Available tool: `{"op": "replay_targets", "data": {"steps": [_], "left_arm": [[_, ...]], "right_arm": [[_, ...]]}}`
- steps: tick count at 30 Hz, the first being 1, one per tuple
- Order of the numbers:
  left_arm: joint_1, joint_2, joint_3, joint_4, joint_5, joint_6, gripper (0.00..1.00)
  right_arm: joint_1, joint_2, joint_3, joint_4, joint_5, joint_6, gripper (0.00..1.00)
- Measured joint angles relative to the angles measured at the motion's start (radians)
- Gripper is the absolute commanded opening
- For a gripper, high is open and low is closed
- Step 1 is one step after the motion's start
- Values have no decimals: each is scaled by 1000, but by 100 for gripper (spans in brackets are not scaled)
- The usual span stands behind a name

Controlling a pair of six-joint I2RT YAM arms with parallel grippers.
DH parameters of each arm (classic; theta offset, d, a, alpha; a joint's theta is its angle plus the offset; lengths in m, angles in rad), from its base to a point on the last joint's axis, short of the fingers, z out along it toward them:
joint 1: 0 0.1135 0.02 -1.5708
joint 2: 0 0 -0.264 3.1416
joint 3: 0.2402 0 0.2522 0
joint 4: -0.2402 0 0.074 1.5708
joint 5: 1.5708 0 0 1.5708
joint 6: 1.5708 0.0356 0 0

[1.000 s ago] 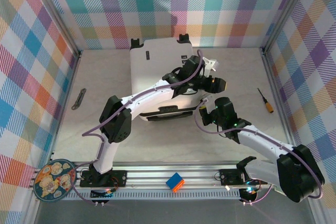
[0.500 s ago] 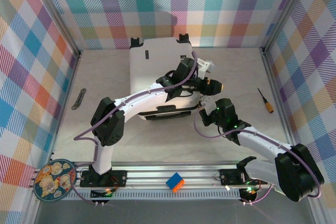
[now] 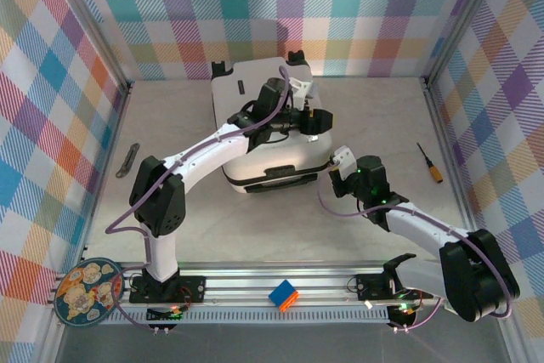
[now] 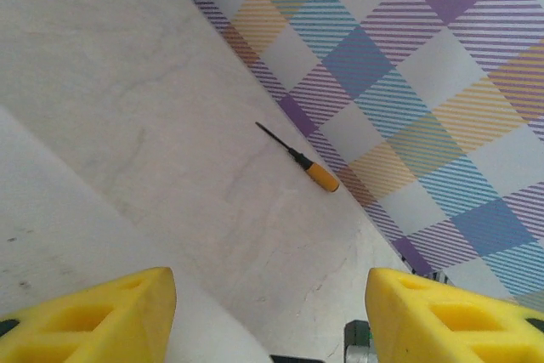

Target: Pack the luggage

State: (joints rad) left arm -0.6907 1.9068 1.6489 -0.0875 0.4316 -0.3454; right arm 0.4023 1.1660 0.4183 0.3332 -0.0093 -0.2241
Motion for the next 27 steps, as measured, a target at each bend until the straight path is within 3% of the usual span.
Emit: {"op": "replay_targets", "data": {"steps": [11, 19, 27], "left_arm": [[2, 36, 156, -212, -29, -2, 63], [-35, 182, 384, -306, -20, -29, 65], [-108, 346, 616, -367, -6, -43, 65]], "right_arm": [[62, 7, 0, 11, -1, 37, 0], [170, 2, 0, 5, 1, 36, 0], [212, -40, -13, -23, -16, 36, 0]]}}
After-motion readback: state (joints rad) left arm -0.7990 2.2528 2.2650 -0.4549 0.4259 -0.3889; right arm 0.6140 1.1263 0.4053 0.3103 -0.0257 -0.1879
